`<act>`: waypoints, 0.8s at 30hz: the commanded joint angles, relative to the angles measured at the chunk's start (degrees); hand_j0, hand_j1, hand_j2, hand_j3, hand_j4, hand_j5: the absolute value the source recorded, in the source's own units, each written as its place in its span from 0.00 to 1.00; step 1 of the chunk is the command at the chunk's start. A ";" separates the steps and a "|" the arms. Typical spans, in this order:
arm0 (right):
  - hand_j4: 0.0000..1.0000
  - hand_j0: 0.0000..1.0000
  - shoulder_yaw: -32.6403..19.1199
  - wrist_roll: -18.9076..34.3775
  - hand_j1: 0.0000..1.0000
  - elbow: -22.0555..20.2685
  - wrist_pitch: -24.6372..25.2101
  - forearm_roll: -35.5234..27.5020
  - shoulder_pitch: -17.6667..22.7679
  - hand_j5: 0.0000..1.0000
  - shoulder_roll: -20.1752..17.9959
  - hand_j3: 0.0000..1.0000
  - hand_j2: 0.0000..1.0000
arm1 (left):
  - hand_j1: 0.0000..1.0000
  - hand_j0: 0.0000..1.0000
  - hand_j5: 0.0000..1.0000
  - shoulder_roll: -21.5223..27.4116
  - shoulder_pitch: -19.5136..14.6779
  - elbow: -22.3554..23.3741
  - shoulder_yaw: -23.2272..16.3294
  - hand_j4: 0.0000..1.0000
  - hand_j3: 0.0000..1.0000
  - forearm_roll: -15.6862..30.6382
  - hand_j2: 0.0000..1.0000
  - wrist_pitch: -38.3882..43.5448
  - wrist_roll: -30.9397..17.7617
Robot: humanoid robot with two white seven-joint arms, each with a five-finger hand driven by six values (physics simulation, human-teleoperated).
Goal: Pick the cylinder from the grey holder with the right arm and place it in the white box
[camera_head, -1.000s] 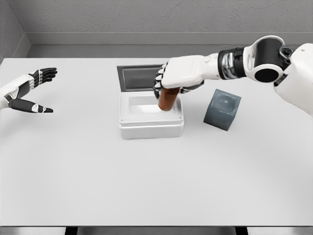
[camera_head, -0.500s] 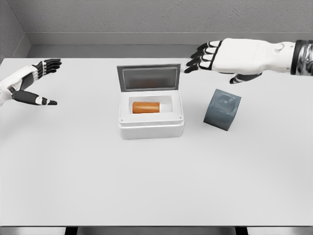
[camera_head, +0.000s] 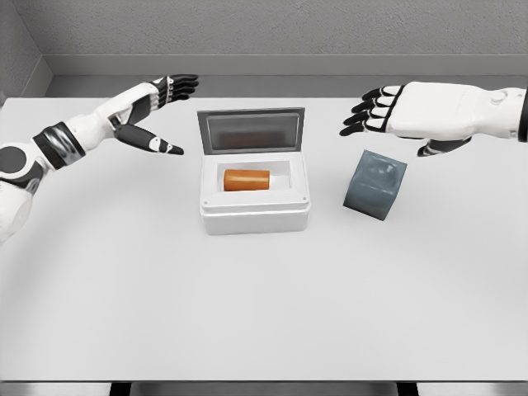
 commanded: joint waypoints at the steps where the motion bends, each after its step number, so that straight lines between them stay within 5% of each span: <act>1: 1.00 1.00 -0.07 -0.03 1.00 -0.09 0.16 -0.25 0.00 1.00 -0.11 1.00 1.00 | 1.00 1.00 1.00 0.28 0.09 -2.76 -0.39 1.00 1.00 0.33 1.00 0.23 0.01; 13: 1.00 1.00 0.37 -0.03 1.00 -0.09 0.16 -0.34 0.35 1.00 -0.38 1.00 1.00 | 1.00 1.00 1.00 1.25 0.79 -4.52 -1.98 1.00 1.00 0.60 1.00 -0.21 0.01; 24: 1.00 1.00 0.37 -0.03 1.00 -0.09 0.16 -0.34 0.18 1.00 -0.38 1.00 1.00 | 1.00 1.00 1.00 5.56 3.08 -12.34 -1.98 1.00 1.00 2.27 1.00 0.06 0.01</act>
